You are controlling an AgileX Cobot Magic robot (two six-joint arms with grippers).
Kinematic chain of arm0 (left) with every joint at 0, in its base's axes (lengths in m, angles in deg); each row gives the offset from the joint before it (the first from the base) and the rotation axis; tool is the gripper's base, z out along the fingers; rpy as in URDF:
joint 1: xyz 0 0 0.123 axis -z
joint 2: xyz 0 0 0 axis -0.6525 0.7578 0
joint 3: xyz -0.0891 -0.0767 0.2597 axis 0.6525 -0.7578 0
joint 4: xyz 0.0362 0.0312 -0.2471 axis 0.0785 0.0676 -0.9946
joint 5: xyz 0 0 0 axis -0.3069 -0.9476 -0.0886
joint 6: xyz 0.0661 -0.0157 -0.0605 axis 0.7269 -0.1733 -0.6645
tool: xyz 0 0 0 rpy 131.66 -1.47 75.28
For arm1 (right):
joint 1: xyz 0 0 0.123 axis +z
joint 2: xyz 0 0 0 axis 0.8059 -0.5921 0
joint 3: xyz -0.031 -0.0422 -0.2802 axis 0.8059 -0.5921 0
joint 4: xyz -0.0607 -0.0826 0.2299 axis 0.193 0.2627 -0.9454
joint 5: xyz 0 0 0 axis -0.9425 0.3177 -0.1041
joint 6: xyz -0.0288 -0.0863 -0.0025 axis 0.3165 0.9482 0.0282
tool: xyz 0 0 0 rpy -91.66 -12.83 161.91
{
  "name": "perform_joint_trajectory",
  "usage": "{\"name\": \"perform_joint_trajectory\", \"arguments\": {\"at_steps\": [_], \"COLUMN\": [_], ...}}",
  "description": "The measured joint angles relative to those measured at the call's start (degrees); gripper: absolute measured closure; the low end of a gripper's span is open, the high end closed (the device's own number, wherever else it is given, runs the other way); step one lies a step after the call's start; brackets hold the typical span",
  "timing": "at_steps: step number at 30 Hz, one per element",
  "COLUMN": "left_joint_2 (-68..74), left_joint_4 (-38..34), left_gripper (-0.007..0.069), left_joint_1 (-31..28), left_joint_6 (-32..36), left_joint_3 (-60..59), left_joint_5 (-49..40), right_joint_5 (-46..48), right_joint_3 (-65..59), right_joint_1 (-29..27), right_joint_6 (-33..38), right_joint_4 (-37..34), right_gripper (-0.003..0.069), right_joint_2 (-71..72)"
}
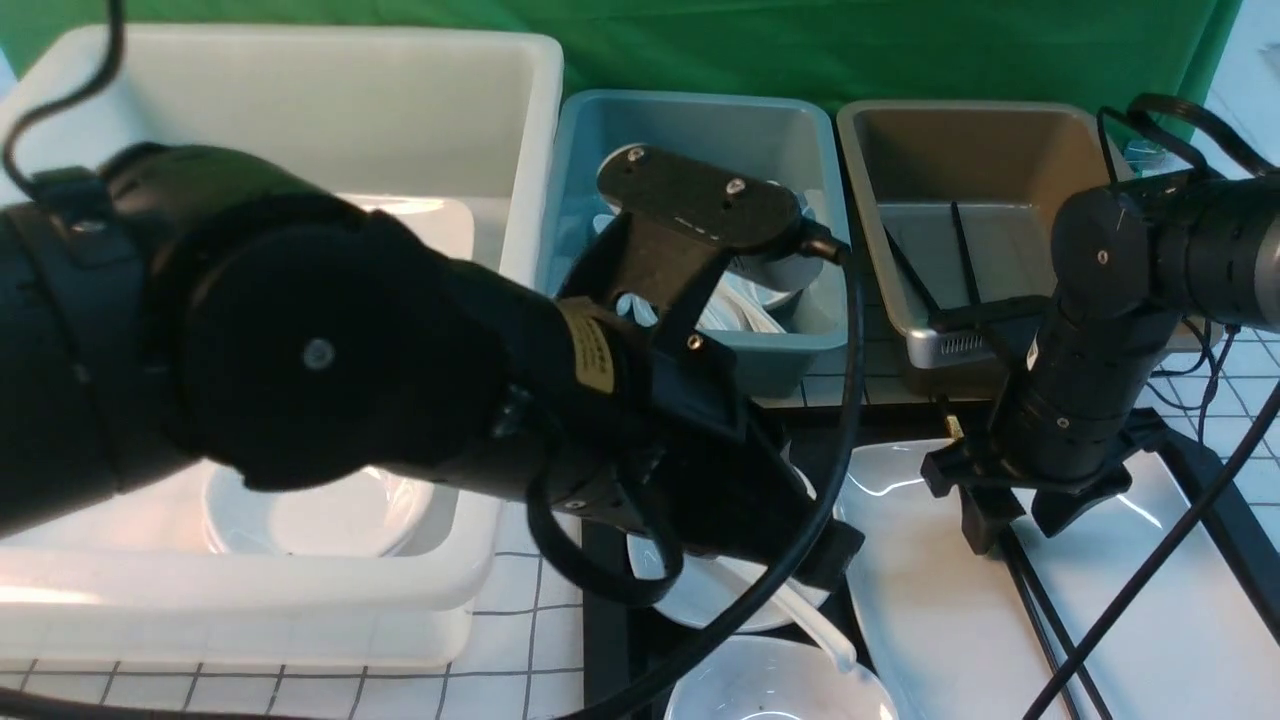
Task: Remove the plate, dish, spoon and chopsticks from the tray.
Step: Use the right arm to grab a pair of chopsticks from the plate
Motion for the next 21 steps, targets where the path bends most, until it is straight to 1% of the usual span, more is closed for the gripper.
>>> {"name": "perform_joint_trajectory", "arguments": {"at_steps": [3,5,6,7,8,9,16,17,20,21], "left_joint_2": [0.2,0.2,0.2,0.2,0.2,0.2,0.2,0.2,0.2,0.2], "left_joint_4": [0.1,0.1,0.1,0.1,0.1,0.1,-0.1,-0.2,-0.2,-0.3], "left_gripper": [0.0628,0.0627,0.0627,0.0627,0.0627,0.0627,0.0627,0.0627,0.0627,0.0627], "left_joint_1": [0.0,0.0,0.0,0.0,0.0,0.0,0.0,0.0,0.0,0.0], "left_joint_6": [0.4,0.5,0.5,0.5,0.5,0.5,0.5,0.5,0.5,0.5], "left_joint_3": [0.0,0.0,0.0,0.0,0.0,0.0,0.0,0.0,0.0,0.0], "left_joint_5": [0.3,0.3,0.3,0.3,0.3,0.4,0.6,0.7,0.9,1.1], "right_joint_5": [0.0,0.1,0.1,0.6,1.1,1.8,5.6,5.9,8.2,8.3], "right_joint_3": [0.0,0.0,0.0,0.0,0.1,0.2,0.2,0.2,0.2,0.2], "right_joint_1": [-0.1,-0.1,-0.1,-0.1,-0.1,-0.2,-0.2,-0.2,0.0,0.1], "right_joint_6": [0.2,0.6,0.6,0.8,1.0,1.7,4.0,4.9,8.6,9.0], "right_joint_4": [-0.2,-0.7,-0.7,-0.7,-0.7,-0.7,-2.7,-3.5,-8.9,-9.2], "right_gripper": [0.0286,0.0406,0.0420,0.0543,0.0579,0.0601,0.0603,0.0603,0.0603,0.0603], "right_joint_2": [-0.6,-0.6,-0.6,-0.6,-0.6,-0.6,0.2,0.8,3.7,4.1]}}
